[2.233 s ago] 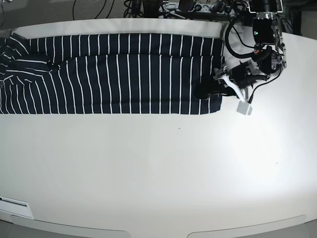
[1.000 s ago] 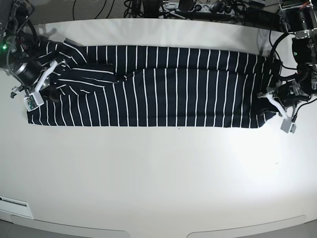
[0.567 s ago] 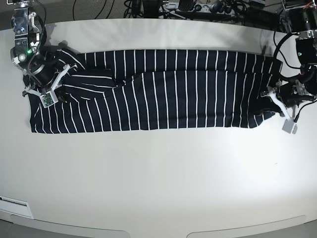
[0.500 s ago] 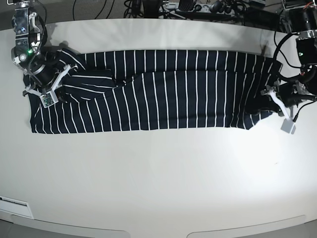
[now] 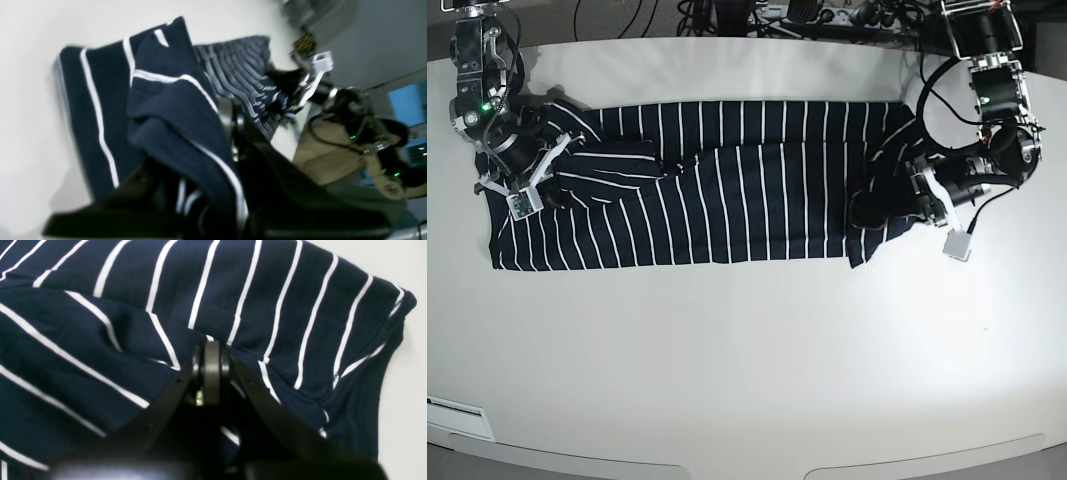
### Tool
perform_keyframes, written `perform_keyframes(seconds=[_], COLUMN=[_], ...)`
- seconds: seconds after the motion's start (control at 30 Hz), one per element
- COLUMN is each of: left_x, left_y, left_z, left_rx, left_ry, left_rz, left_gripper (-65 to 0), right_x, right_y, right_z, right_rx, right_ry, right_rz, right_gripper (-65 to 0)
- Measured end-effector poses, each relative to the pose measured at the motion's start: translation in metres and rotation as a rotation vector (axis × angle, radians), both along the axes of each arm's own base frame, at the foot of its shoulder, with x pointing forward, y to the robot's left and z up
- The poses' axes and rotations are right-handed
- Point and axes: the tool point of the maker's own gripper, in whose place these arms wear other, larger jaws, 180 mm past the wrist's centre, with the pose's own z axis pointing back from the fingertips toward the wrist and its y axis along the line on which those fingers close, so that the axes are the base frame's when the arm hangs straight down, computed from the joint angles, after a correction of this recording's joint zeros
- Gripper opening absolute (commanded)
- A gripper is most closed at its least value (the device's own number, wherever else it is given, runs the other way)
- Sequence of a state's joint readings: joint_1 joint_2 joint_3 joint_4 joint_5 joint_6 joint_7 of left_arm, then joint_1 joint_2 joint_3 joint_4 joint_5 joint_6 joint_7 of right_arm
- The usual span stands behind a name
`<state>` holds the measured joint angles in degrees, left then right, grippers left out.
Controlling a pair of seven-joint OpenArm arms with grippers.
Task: Fold the T-shirt properly
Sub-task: 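Grasp both ends of the folded strip and fold them toward the middle, then fold the strip end with the left gripper over toward the middle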
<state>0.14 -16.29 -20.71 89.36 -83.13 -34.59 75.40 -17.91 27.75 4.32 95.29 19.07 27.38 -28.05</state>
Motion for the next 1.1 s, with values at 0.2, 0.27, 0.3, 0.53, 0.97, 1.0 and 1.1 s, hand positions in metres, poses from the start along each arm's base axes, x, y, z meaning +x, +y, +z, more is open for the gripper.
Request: perform_keyframes(seconds=[0.2,0.27,0.3,0.53,0.97,1.0,1.1], left_x=[0.012,0.015,0.015,0.011,0.016,0.016,0.015], left_y=[-0.039,-0.05,-0.055,-0.083,-0.111,-0.113,-0.119], left_z=[0.019,0.024,0.025,0.026,0.007,0.011,0.02], left_rx=[-0.121,-0.164,-0.182,-0.251,-0.181,-0.208,-0.264], left_ry=[-0.121,-0.13,-0.131,-0.119,-0.111,-0.115,-0.111], left_rz=[-0.014,-0.01,-0.011,-0.033,-0.015,-0.02,-0.026], left_gripper=[-65.0,-65.0,-65.0,-65.0,-55.5,-45.1,-25.6], right_x=[0.0,0.0,0.0,0.0,-0.003,-0.003,-0.006], right_y=[0.0,0.0,0.0,0.0,0.004,0.006,0.013], right_z=[0.0,0.0,0.0,0.0,-0.001,-0.001,0.0], right_rx=[0.0,0.0,0.0,-0.001,0.013,0.025,0.059], right_ry=[0.0,0.0,0.0,0.002,0.029,0.032,0.042], right_rz=[0.0,0.0,0.0,0.0,0.025,0.028,0.051], right_gripper=[-65.0,-65.0,-65.0,-65.0,-65.0,-65.0,-65.0])
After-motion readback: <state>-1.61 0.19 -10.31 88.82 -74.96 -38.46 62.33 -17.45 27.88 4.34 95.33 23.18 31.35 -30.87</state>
